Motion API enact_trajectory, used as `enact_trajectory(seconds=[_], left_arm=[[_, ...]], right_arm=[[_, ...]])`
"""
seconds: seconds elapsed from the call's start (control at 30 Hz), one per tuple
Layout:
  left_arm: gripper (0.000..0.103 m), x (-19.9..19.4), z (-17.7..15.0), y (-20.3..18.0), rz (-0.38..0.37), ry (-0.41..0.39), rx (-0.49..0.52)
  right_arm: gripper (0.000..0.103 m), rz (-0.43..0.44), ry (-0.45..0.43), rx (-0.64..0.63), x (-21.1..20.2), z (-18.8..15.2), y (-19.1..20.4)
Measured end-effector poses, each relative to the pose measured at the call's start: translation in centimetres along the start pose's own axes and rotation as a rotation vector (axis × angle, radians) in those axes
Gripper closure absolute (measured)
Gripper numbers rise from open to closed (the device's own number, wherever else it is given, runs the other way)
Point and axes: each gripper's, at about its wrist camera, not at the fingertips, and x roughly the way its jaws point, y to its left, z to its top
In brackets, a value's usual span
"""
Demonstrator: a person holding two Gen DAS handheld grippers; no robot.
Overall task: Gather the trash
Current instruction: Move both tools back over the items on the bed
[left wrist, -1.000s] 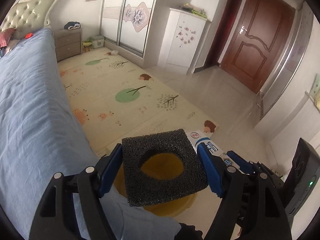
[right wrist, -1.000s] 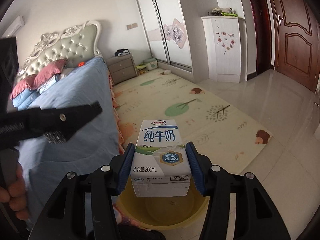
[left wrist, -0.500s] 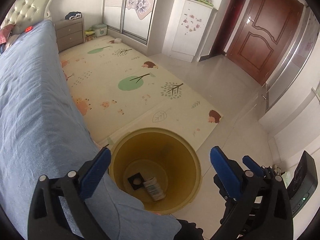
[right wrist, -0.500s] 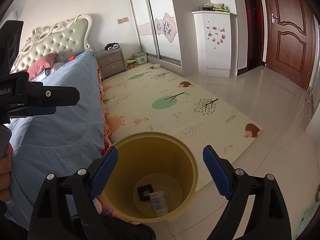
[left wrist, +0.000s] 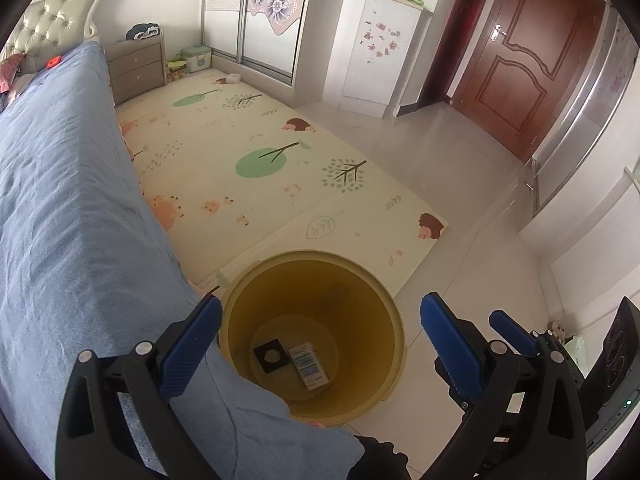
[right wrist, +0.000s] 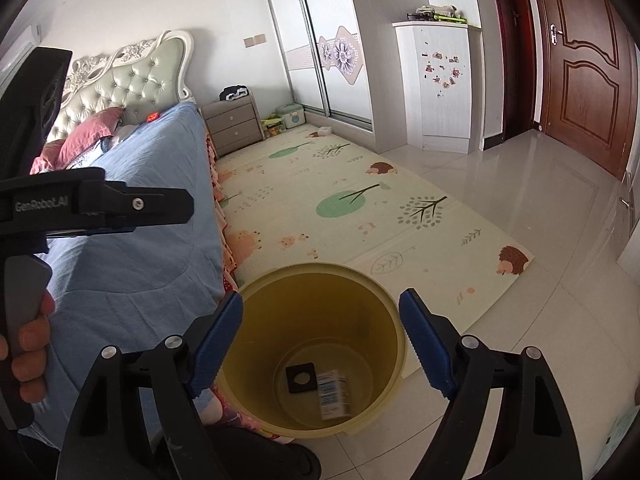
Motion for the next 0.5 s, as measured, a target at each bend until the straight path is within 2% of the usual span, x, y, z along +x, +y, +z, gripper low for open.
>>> enact_trajectory(seconds=[0.13,0.3,0.5], left_arm=[[0.004,-1.9,-0.5,0.5,-0.022,-0.070,-0.009],[0.004,-7.0,-2.0,2.0,0.018,-0.206,-0.019],[0.004,-14.9,-6.1,6.5,0.164,-0.372,-0.093]], right_arm=[[0.025,0.006,-0.044,-0.039,-1.7,0.7,1.4],[0.025,0.052,-0.115,-0.095,-4.1,1.6,4.2],[0.025,0.176,-0.184,-0.191,-6.7,2.3,9.7]])
